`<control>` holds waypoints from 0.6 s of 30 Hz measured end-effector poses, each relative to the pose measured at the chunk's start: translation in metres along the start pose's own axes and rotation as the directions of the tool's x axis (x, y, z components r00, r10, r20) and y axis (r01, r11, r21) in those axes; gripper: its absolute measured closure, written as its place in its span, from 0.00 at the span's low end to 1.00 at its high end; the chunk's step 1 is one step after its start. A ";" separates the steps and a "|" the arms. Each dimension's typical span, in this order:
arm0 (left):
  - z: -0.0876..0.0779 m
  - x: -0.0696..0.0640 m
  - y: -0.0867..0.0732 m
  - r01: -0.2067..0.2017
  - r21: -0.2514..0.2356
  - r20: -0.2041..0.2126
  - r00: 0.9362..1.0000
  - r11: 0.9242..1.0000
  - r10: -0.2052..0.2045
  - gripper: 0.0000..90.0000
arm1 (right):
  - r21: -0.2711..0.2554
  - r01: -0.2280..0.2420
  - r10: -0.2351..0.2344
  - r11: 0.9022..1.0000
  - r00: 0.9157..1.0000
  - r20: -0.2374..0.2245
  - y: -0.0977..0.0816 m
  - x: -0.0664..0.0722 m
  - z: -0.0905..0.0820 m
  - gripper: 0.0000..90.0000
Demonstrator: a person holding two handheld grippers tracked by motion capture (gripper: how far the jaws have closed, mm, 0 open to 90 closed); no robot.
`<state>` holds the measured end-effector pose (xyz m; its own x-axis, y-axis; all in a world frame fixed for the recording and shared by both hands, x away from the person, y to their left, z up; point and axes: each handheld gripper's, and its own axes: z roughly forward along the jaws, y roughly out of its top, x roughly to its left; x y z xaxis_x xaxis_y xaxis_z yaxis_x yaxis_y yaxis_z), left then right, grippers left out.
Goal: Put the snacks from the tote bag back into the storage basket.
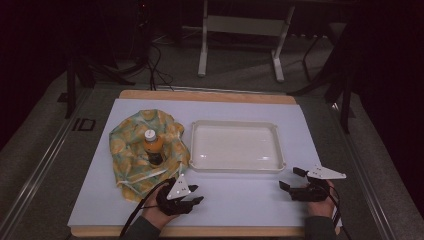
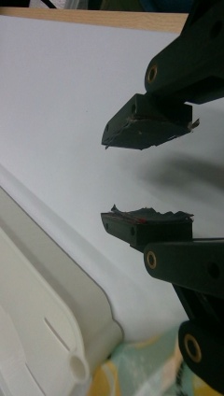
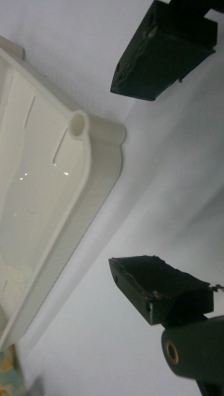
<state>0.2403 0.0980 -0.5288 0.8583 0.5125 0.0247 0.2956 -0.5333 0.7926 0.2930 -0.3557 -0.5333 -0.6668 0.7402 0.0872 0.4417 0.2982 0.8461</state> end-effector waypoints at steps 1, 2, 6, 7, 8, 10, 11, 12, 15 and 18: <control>-0.002 0.001 0.000 -0.002 -0.001 -0.006 1.000 1.000 0.002 0.63 | 0.000 0.000 0.000 1.000 1.000 0.000 0.000 0.000 0.000 0.15; -0.007 0.003 0.001 0.002 -0.004 -0.006 1.000 1.000 -0.002 0.64 | 0.004 -0.003 0.003 1.000 1.000 0.018 0.000 0.001 0.000 0.15; -0.013 0.006 0.002 0.008 -0.007 -0.008 1.000 1.000 -0.008 0.64 | 0.009 0.007 -0.007 1.000 1.000 0.023 0.000 0.002 0.001 0.16; -0.014 0.007 0.002 0.007 0.001 -0.013 1.000 1.000 -0.007 0.64 | 0.011 0.008 -0.008 1.000 1.000 0.024 0.000 0.002 0.001 0.16; -0.014 0.008 0.002 0.003 0.007 -0.019 1.000 1.000 -0.003 0.64 | 0.012 0.007 -0.008 1.000 1.000 0.027 0.000 0.002 0.001 0.16; -0.014 0.009 0.002 0.001 0.011 -0.014 1.000 1.000 -0.001 0.64 | 0.011 0.003 -0.003 1.000 1.000 0.026 0.000 0.002 0.001 0.16; -0.014 0.009 0.002 0.003 0.017 -0.015 1.000 1.000 -0.003 0.64 | 0.011 0.000 0.000 1.000 1.000 0.025 0.000 0.001 0.001 0.16; -0.014 0.009 0.002 0.002 0.022 -0.012 1.000 1.000 -0.002 0.64 | 0.010 -0.002 0.002 1.000 1.000 0.023 0.000 0.001 0.001 0.16; -0.014 0.009 0.003 -0.011 0.033 -0.007 1.000 0.999 0.011 0.64 | 0.011 0.001 -0.001 1.000 1.000 0.012 0.000 0.001 0.001 0.16; -0.015 0.009 0.005 -0.019 0.037 -0.004 1.000 0.999 0.019 0.64 | 0.013 0.008 -0.008 1.000 1.000 0.008 0.000 0.001 0.001 0.16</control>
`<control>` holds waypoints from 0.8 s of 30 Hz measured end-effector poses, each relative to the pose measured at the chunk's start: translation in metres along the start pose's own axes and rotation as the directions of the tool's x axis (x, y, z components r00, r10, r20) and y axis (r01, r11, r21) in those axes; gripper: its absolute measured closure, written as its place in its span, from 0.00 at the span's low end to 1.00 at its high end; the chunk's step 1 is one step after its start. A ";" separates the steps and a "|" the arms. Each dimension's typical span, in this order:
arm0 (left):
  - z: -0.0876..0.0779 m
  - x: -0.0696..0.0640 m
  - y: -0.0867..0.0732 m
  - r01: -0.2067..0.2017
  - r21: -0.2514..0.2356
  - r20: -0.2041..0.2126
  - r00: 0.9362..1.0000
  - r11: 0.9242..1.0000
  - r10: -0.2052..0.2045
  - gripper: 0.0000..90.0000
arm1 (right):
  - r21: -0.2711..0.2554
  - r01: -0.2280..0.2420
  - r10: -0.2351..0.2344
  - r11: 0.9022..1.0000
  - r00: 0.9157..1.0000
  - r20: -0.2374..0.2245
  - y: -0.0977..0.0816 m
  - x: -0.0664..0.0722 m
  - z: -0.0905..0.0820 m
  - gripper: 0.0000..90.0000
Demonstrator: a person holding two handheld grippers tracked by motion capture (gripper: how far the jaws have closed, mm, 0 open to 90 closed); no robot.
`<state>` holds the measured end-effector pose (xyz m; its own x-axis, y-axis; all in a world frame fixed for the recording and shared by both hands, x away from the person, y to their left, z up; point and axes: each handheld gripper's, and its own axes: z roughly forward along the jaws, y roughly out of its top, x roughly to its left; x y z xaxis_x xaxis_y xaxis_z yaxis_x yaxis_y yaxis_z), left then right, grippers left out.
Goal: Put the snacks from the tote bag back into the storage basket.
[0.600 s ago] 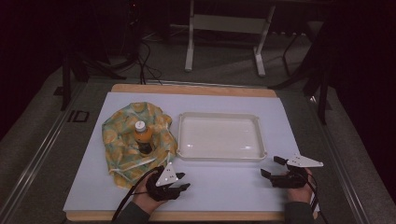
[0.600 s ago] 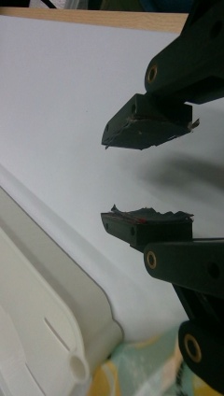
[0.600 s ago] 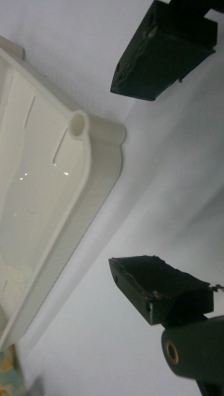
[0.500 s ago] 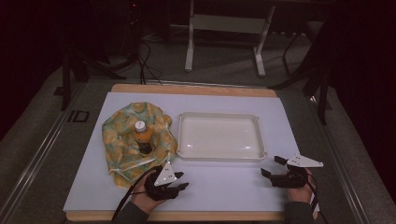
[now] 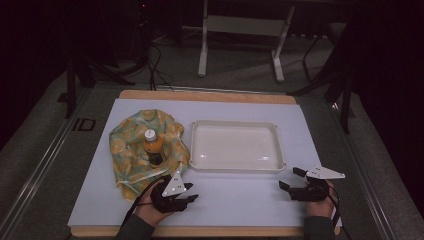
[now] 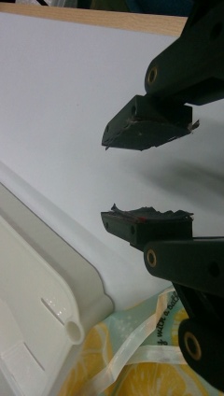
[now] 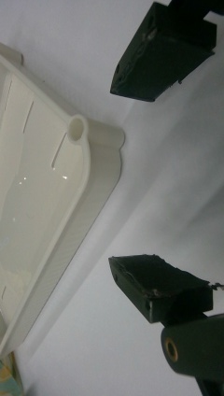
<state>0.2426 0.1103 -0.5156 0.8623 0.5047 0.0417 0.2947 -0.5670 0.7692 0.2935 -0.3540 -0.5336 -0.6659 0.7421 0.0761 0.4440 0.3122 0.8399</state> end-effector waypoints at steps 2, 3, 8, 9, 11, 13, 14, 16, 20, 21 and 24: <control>0.000 0.001 0.000 0.004 0.002 0.001 1.000 1.000 -0.004 0.66 | 0.000 0.003 -0.003 1.000 1.000 0.000 0.000 0.000 0.000 0.16; -0.001 0.001 0.000 0.001 0.004 0.002 1.000 1.000 -0.001 0.67 | 0.000 0.003 -0.003 1.000 1.000 0.000 0.000 0.000 0.000 0.16; -0.004 0.000 0.000 -0.008 0.004 0.014 1.000 1.000 0.008 0.69 | -0.012 0.000 0.000 1.000 1.000 0.012 0.000 0.001 -0.001 0.16; -0.004 0.000 0.000 -0.010 0.005 0.016 1.000 1.000 0.010 0.69 | -0.018 0.007 -0.006 1.000 1.000 0.011 -0.001 0.001 -0.002 0.16; -0.006 0.001 0.001 -0.011 0.005 0.018 1.000 1.000 0.011 0.69 | -0.025 0.011 -0.011 1.000 1.000 0.011 -0.001 0.002 -0.003 0.16; -0.007 0.002 0.001 -0.008 0.003 0.021 1.000 1.000 0.007 0.69 | -0.023 0.014 -0.013 1.000 1.000 0.013 -0.001 0.002 -0.002 0.16; -0.008 0.002 0.001 -0.005 0.002 0.022 1.000 1.000 0.005 0.69 | -0.020 0.013 -0.013 1.000 1.000 0.013 -0.001 0.002 -0.002 0.16; -0.009 0.002 0.001 -0.003 -0.001 0.029 1.000 1.000 0.003 0.69 | -0.017 0.013 -0.013 1.000 1.000 0.012 -0.001 0.002 -0.002 0.16; -0.013 0.001 0.001 -0.006 0.005 0.041 0.999 1.000 0.005 0.67 | -0.013 -0.002 0.002 1.000 1.000 0.020 -0.001 0.001 -0.001 0.17; -0.013 0.001 0.001 -0.008 0.009 0.043 0.999 1.000 0.008 0.67 | -0.009 0.005 -0.004 1.000 1.000 0.019 0.000 0.002 -0.001 0.17; -0.016 0.001 0.001 -0.003 0.011 0.046 0.999 1.000 0.002 0.67 | -0.008 0.009 -0.008 1.000 1.000 0.022 0.000 0.002 -0.001 0.17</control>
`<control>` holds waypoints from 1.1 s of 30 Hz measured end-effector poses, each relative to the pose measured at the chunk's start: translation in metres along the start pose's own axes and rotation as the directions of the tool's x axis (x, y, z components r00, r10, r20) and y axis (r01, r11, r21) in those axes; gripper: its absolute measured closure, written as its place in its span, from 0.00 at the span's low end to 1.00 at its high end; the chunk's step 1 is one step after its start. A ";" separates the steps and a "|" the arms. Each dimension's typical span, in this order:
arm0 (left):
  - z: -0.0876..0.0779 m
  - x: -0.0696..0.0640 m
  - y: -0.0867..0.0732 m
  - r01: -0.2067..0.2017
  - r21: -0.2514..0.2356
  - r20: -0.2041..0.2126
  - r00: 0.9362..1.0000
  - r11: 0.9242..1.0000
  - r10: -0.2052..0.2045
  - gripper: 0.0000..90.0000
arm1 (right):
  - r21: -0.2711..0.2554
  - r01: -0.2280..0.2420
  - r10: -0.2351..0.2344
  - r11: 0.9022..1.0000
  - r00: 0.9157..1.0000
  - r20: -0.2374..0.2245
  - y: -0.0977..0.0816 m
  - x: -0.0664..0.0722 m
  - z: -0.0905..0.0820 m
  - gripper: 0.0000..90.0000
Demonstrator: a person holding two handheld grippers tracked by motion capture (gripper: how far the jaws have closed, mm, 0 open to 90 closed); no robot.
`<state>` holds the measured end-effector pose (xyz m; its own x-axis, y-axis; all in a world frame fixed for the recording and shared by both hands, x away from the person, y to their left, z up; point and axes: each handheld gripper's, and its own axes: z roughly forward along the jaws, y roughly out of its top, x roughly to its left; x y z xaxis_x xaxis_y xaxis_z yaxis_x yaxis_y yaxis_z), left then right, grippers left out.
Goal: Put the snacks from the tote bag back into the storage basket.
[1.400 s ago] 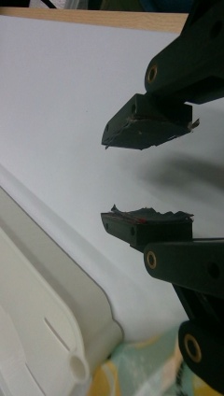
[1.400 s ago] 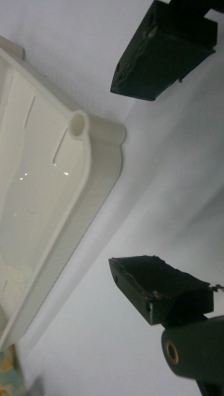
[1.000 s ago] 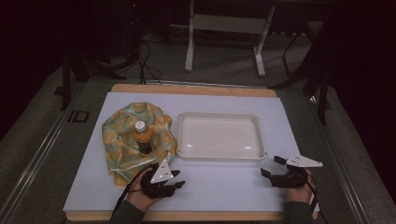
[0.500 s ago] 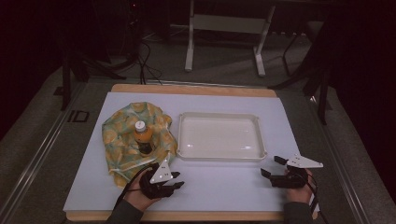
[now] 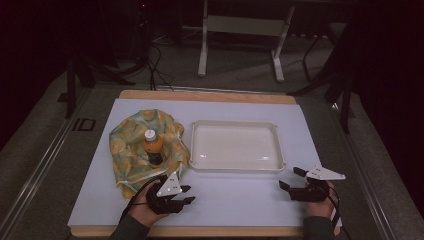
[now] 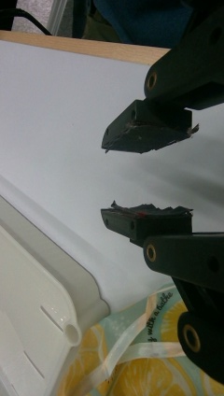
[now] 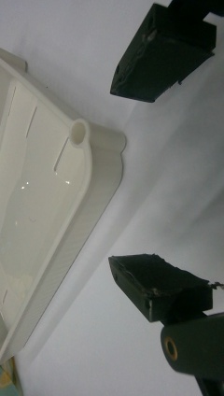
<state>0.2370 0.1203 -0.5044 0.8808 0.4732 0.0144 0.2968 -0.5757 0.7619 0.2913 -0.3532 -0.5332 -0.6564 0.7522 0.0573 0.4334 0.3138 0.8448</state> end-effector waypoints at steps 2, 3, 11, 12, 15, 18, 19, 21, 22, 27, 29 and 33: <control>-0.002 0.001 0.000 0.000 -0.001 0.002 1.000 1.000 0.000 0.67 | -0.003 0.001 -0.001 1.000 1.000 0.000 0.000 0.000 0.000 0.17; -0.003 0.001 0.000 0.004 -0.004 -0.001 1.000 1.000 -0.004 0.67 | -0.004 0.000 0.000 1.000 1.000 -0.001 0.000 0.000 0.000 0.17; -0.012 0.002 -0.001 -0.013 0.016 -0.011 1.000 1.000 0.013 0.68 | -0.011 0.001 -0.001 1.000 1.000 0.012 0.000 0.000 -0.001 0.17; -0.013 0.003 -0.002 -0.008 0.015 -0.012 1.000 1.000 0.008 0.68 | -0.011 0.000 0.000 1.000 1.000 0.013 -0.001 0.000 -0.001 0.17; -0.017 0.006 -0.003 0.003 0.017 -0.021 1.000 1.000 -0.003 0.68 | -0.010 0.001 -0.001 1.000 1.000 0.014 -0.001 0.000 -0.001 0.17; -0.019 0.008 -0.004 0.010 0.015 -0.024 1.000 1.000 -0.010 0.68 | -0.008 0.000 0.000 1.000 1.000 0.017 0.000 0.000 -0.001 0.17; -0.020 0.009 -0.004 0.014 0.015 -0.023 1.000 1.000 -0.013 0.68 | -0.008 -0.001 0.001 1.000 1.000 0.018 0.000 0.000 -0.001 0.17; -0.024 0.011 -0.005 0.017 0.019 -0.022 1.000 1.000 -0.016 0.68 | -0.009 -0.002 0.003 1.000 1.000 0.018 0.000 0.000 -0.001 0.17; -0.025 0.012 -0.005 0.012 0.023 -0.024 1.000 1.000 -0.012 0.68 | -0.009 -0.003 0.003 1.000 1.000 0.018 0.000 0.000 -0.001 0.17; -0.032 0.015 -0.005 0.002 0.033 -0.017 1.000 0.999 -0.001 0.68 | -0.010 -0.004 0.004 1.000 1.000 0.015 0.000 0.000 -0.001 0.17; -0.035 0.017 -0.004 -0.009 0.045 -0.013 1.000 0.999 0.010 0.68 | -0.013 -0.006 0.006 1.000 1.000 0.016 -0.001 0.000 -0.001 0.17; -0.039 0.019 -0.003 -0.022 0.057 -0.013 1.000 0.998 0.023 0.68 | -0.011 -0.004 0.005 1.000 1.000 0.014 -0.001 0.000 -0.001 0.17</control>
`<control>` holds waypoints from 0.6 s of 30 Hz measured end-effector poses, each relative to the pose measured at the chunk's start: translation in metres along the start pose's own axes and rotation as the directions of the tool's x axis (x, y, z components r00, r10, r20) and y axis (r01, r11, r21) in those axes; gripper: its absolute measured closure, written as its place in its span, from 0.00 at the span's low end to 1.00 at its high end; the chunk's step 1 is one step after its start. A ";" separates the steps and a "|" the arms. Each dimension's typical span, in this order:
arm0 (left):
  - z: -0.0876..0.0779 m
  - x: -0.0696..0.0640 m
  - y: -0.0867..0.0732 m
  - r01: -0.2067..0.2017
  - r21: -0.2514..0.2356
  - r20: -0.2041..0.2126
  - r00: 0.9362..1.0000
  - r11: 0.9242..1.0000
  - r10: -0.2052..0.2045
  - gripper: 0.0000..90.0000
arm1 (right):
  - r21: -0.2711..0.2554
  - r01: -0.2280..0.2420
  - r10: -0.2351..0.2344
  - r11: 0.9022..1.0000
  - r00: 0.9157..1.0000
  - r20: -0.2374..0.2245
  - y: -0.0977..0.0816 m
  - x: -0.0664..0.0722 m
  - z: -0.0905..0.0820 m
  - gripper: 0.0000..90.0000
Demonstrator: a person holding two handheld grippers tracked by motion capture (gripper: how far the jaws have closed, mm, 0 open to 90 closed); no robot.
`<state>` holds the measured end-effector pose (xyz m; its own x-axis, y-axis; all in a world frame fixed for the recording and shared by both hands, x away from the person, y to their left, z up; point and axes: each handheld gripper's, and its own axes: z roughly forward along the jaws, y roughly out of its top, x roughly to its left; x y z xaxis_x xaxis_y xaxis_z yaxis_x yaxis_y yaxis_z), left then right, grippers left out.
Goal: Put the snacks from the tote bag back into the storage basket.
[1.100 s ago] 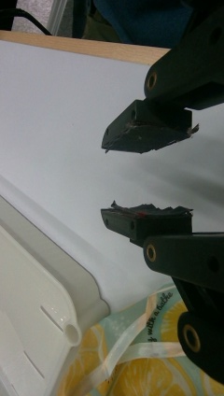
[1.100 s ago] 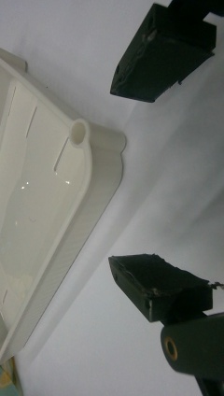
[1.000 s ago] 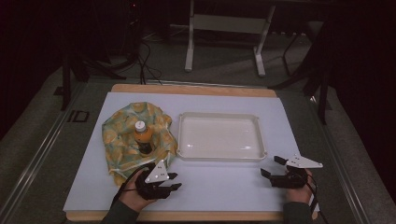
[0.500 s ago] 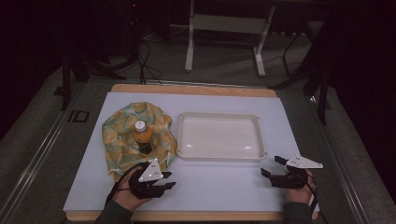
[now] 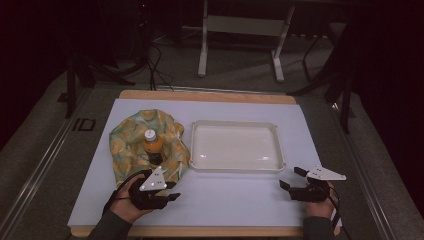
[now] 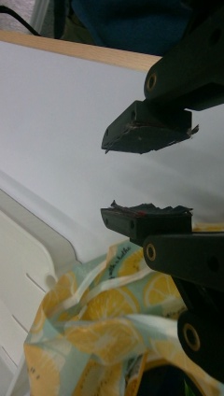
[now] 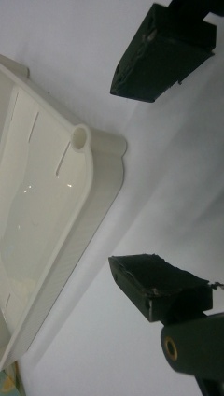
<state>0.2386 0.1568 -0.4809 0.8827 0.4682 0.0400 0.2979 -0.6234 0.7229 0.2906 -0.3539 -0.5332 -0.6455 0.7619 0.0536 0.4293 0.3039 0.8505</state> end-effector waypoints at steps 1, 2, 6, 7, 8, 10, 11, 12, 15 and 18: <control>-0.001 0.001 0.000 -0.002 0.004 0.004 1.000 1.000 0.002 0.68 | 0.000 0.000 0.000 1.000 1.000 0.000 0.000 0.000 0.000 0.17; -0.003 0.003 0.000 0.000 0.008 0.005 1.000 1.000 0.000 0.68 | 0.001 0.001 -0.001 1.000 1.000 0.000 0.000 0.000 0.000 0.17; -0.008 0.009 0.002 -0.005 0.013 0.012 1.000 1.000 0.004 0.68 | 0.003 0.000 0.000 1.000 1.000 0.000 0.000 0.000 0.000 0.17; -0.009 0.010 0.001 -0.004 0.011 0.011 1.000 1.000 0.004 0.68 | 0.003 0.001 -0.001 1.000 1.000 0.001 0.000 0.000 0.000 0.17; -0.011 0.011 0.002 -0.006 0.013 0.008 1.000 1.000 0.006 0.68 | 0.003 0.001 -0.001 1.000 1.000 0.002 0.000 0.000 0.000 0.17; -0.014 0.015 0.002 -0.012 0.020 -0.001 1.000 1.000 0.012 0.68 | 0.002 -0.001 0.001 1.000 1.000 0.005 0.000 0.000 0.000 0.17; -0.014 0.015 0.002 -0.012 0.020 -0.001 1.000 1.000 0.012 0.68 | 0.002 -0.001 0.001 1.000 1.000 0.005 0.000 0.000 0.000 0.17; -0.015 0.016 0.002 -0.010 0.023 -0.001 1.000 1.000 0.010 0.68 | 0.002 -0.004 0.004 1.000 1.000 0.004 0.000 0.000 0.000 0.17; -0.018 0.018 0.002 -0.019 0.034 -0.008 1.000 0.999 0.019 0.67 | 0.000 -0.005 0.005 1.000 1.000 0.004 0.000 0.000 0.000 0.17; -0.022 0.021 0.005 -0.032 0.045 -0.013 0.999 0.998 0.033 0.67 | 0.003 -0.002 0.002 1.000 1.000 0.004 0.000 0.000 0.000 0.17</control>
<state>0.2504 0.1777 -0.4613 0.8872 0.4557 0.0727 0.2855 -0.6659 0.6892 0.2907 -0.3536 -0.5332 -0.6421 0.7648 0.0527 0.4322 0.3044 0.8488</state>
